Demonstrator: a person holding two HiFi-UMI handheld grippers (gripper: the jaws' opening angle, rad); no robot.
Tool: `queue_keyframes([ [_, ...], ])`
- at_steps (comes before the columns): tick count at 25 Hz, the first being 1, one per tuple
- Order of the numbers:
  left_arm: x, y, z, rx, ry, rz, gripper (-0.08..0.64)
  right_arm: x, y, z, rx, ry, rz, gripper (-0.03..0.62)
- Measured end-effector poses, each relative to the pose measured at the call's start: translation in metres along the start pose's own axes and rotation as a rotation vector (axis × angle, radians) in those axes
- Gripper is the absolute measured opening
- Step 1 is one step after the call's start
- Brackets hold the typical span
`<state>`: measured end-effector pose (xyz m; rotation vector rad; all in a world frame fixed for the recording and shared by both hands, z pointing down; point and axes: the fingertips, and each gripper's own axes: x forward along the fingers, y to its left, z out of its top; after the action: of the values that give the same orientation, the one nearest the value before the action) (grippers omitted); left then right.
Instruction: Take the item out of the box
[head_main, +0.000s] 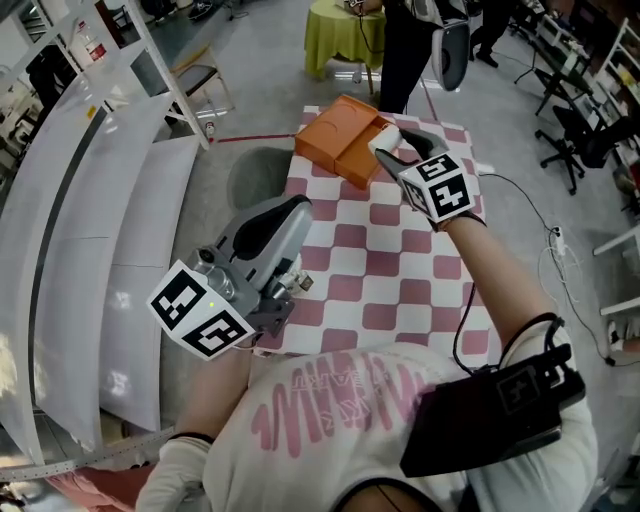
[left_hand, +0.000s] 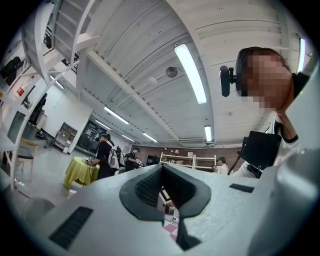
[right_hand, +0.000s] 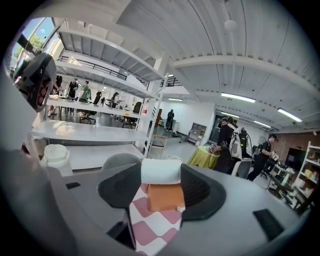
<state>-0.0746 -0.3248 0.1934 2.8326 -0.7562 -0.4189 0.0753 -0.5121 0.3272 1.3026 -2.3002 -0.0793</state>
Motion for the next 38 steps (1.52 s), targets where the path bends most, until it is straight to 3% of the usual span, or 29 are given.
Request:
queue_keyframes([
  [27,-0.016,-0.169,-0.044,-0.014,-0.024,-0.08,0.008,-0.247,0.065,0.023,0.07,-0.337,0.002,0.249],
  [38,-0.039,-0.219,-0.042,0.003,-0.039,-0.065,0.008,-0.335,0.092,0.025,0.137,-0.457,-0.03,0.249],
])
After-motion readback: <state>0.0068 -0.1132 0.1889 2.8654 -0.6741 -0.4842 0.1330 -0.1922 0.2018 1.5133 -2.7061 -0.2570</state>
